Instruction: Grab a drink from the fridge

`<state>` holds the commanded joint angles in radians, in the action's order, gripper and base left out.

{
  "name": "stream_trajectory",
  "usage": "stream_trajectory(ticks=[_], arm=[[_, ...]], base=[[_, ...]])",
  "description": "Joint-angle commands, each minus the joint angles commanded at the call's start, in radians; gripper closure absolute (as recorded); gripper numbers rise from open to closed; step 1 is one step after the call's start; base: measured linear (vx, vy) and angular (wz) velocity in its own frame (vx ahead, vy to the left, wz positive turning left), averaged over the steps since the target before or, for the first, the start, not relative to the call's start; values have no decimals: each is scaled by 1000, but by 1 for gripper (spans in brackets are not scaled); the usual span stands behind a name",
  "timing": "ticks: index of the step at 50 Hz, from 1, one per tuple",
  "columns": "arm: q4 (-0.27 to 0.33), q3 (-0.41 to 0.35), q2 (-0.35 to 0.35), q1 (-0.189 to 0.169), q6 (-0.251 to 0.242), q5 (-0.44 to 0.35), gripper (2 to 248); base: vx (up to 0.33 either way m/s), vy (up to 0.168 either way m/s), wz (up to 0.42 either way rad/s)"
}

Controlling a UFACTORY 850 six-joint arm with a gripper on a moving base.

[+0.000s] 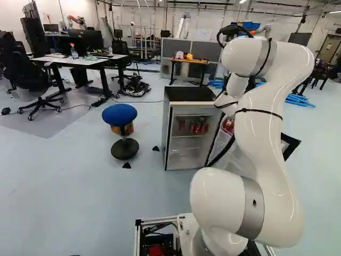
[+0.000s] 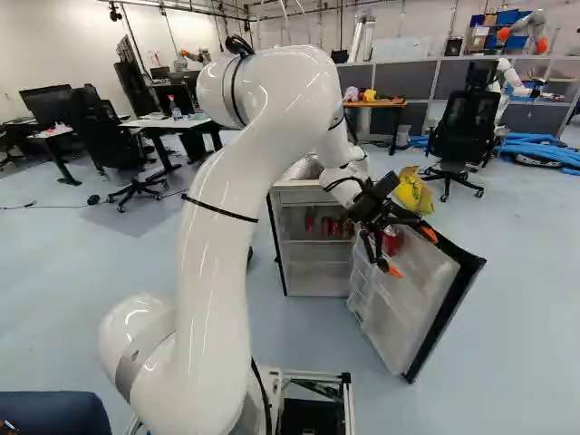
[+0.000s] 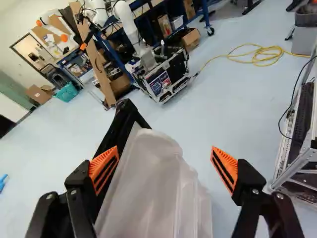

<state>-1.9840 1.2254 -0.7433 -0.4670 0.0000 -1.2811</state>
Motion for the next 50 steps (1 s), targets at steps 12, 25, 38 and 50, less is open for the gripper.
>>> stream_trajectory(ticks=[12,25,38,50], arm=[[54,0,0,0,0,33,3],[120,-32,17,8,0,69,3],[223,-116,61,23,0,105,3],[346,-200,108,38,0,138,3]], base=[[0,0,0],[0,0,0],[0,0,0],[0,0,0]])
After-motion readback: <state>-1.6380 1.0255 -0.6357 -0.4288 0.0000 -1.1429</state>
